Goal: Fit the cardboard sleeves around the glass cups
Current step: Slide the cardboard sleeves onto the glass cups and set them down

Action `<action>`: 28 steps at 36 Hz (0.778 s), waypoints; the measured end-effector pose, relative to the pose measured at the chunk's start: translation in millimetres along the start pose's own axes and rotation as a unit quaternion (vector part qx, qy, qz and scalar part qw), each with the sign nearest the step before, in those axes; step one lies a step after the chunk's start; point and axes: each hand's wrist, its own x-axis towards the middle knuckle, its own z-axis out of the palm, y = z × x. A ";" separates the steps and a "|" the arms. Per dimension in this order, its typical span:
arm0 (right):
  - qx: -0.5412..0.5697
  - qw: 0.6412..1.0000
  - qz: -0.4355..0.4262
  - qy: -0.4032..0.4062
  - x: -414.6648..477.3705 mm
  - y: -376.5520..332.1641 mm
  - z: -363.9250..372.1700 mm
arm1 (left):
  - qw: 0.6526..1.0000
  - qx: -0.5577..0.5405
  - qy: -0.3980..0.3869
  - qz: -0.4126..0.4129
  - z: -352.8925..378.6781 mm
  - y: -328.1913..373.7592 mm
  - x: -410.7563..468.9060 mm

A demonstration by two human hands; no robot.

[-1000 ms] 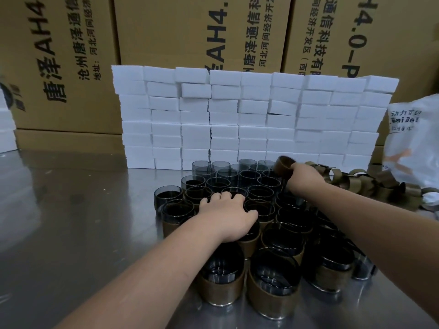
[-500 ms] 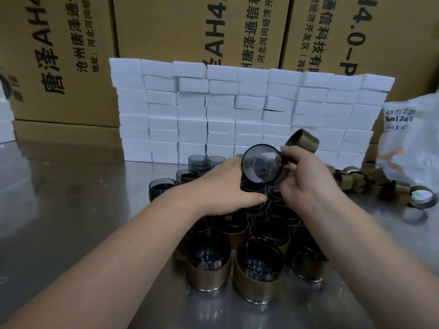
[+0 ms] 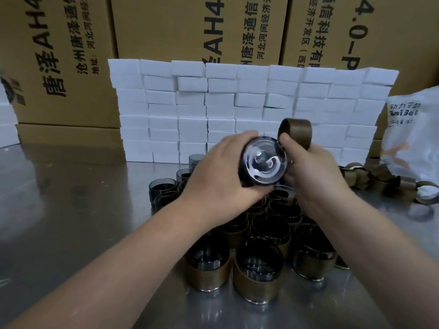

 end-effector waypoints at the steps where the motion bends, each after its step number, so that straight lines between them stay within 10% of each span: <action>1: -0.070 0.996 -0.056 0.028 0.4 -2.5 -3.6 | 1.000 -0.002 0.020 -0.016 -1.3 -1.8 1.9; 13: -0.153 0.965 -0.190 -0.101 -15.4 -2.6 -2.6 | 0.987 -0.011 0.062 -0.151 1.3 -20.6 7.3; 21: -0.290 0.907 -0.285 -0.108 -16.1 7.1 -0.7 | 0.992 0.034 0.059 -0.104 4.2 -14.6 3.5; 28: -0.216 0.942 -0.225 -0.127 -17.9 14.1 3.2 | 0.985 0.115 0.110 -0.061 -1.3 -9.7 2.4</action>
